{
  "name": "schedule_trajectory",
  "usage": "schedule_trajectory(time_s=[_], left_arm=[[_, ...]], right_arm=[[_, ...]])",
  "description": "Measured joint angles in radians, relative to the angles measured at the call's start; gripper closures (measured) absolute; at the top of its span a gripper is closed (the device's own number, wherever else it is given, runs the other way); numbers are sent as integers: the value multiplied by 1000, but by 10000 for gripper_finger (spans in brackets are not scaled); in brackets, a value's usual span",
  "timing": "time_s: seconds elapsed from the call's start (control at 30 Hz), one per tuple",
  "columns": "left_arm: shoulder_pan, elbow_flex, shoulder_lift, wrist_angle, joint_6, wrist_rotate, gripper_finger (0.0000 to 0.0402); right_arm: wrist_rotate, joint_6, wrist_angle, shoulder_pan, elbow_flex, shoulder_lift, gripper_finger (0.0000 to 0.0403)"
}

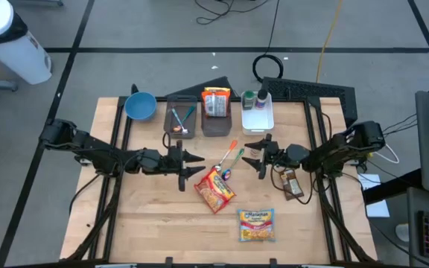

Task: Pick & Place Food Item
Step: Put the red noodle pack into the right black bin

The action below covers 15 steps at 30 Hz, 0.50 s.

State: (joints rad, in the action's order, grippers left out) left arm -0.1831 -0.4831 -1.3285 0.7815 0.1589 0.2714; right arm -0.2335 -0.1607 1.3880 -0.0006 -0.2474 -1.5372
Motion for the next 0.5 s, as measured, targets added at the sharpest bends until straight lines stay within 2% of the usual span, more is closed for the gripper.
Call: schedule_trajectory(time_s=[0.5], left_arm=[[26,0,0,85,-74,1,245]], right_arm=[[-5,16,0,0,0,0,128]])
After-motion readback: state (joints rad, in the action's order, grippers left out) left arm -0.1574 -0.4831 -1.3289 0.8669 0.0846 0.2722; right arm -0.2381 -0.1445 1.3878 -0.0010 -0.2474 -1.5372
